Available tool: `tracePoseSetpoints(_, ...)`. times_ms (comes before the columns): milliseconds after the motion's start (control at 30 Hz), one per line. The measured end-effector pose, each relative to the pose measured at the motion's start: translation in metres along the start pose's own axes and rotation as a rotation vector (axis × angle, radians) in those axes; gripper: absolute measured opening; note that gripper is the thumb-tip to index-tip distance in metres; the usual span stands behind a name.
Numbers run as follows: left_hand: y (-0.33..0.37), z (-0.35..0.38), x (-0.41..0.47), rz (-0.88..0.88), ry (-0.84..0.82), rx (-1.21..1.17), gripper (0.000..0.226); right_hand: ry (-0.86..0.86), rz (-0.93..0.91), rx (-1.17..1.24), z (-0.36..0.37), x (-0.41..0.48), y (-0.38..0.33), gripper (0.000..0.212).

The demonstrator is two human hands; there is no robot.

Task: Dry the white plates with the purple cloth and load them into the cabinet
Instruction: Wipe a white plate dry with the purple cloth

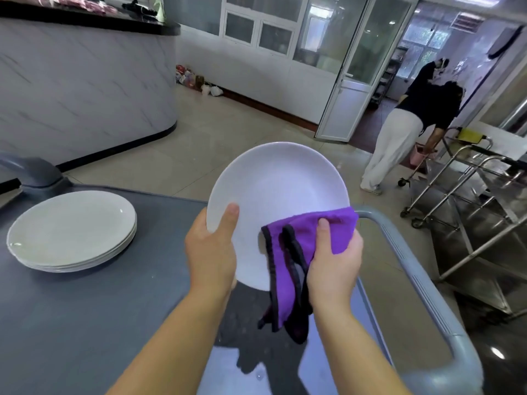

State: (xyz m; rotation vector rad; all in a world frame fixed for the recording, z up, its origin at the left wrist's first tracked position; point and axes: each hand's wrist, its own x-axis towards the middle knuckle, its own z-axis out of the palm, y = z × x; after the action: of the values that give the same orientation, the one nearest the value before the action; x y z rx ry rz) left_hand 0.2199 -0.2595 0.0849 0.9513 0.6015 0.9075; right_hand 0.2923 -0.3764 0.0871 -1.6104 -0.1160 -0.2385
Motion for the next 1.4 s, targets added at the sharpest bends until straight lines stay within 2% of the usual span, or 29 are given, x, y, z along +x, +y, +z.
tracePoseSetpoints(100,0.003,-0.014,0.008,-0.094,-0.125,0.024,0.007,-0.093,-0.047,-0.075,-0.004,0.011,0.001,0.030)
tracePoseSetpoints(200,0.015,-0.028,0.019,-0.086,-0.340,0.113,0.029,-0.270,-0.181,-0.182,-0.014,0.039,-0.020,0.030)
tracePoseSetpoints(233,0.019,-0.028,0.021,-0.051,-0.368,0.155,0.030,-0.342,-0.231,-0.233,-0.015,0.045,-0.028,0.031)
tracePoseSetpoints(300,0.022,-0.023,0.021,0.039,-0.285,0.220,0.014,-0.417,-0.325,-0.303,-0.015,0.047,-0.041,0.034)
tracePoseSetpoints(333,0.022,-0.020,0.021,0.074,-0.213,0.224,0.007,-0.396,-0.350,-0.299,-0.013,0.046,-0.042,0.035)
tracePoseSetpoints(400,0.018,-0.014,0.019,0.105,-0.122,0.185,0.010,-0.225,-0.303,-0.219,-0.008,0.036,-0.033,0.032)
tracePoseSetpoints(467,0.013,-0.008,0.012,0.093,-0.064,0.110,0.011,-0.030,-0.125,-0.086,0.002,0.017,-0.016,0.031)
tracePoseSetpoints(533,0.006,-0.004,0.005,0.064,-0.038,0.060,0.008,0.037,0.049,0.001,0.010,-0.004,0.003,0.031)
tracePoseSetpoints(600,0.006,-0.007,0.004,0.010,-0.079,0.049,0.007,0.001,0.081,-0.001,0.010,-0.008,0.011,0.029)
tracePoseSetpoints(667,0.008,-0.018,0.014,-0.058,-0.181,0.062,0.008,-0.048,0.029,-0.048,0.005,0.007,0.007,0.030)
tracePoseSetpoints(700,0.010,-0.025,0.020,-0.079,-0.250,0.071,0.012,-0.076,-0.012,-0.082,0.000,0.016,0.001,0.030)
tracePoseSetpoints(767,0.013,-0.034,0.028,-0.093,-0.386,0.074,0.034,-0.163,-0.112,-0.137,-0.006,0.033,-0.015,0.027)
tracePoseSetpoints(833,0.014,-0.035,0.028,-0.063,-0.423,0.145,0.046,-0.243,-0.183,-0.182,-0.008,0.039,-0.026,0.032)
tracePoseSetpoints(900,0.012,-0.033,0.026,-0.015,-0.311,0.199,0.029,-0.251,-0.213,-0.211,-0.005,0.036,-0.026,0.037)
tracePoseSetpoints(967,0.010,-0.030,0.026,0.047,-0.174,0.229,0.012,-0.168,-0.182,-0.175,0.001,0.023,-0.017,0.038)
tracePoseSetpoints(1033,0.008,-0.026,0.022,0.079,-0.097,0.224,0.018,-0.066,-0.082,-0.105,0.009,0.004,-0.003,0.039)
tracePoseSetpoints(1100,0.006,-0.021,0.018,0.076,-0.038,0.184,0.018,-0.050,0.057,-0.040,0.017,-0.014,0.009,0.045)
tracePoseSetpoints(1200,0.006,-0.015,0.017,0.076,0.047,0.122,0.015,-0.155,0.147,-0.084,0.019,-0.025,0.020,0.042)
tracePoseSetpoints(1300,0.008,-0.017,0.020,0.053,0.082,0.106,0.016,-0.285,0.092,-0.254,0.006,-0.012,0.023,0.035)
tracePoseSetpoints(1400,0.008,-0.018,0.021,0.058,0.094,0.141,0.019,-0.330,0.063,-0.459,-0.009,0.006,0.020,0.047)
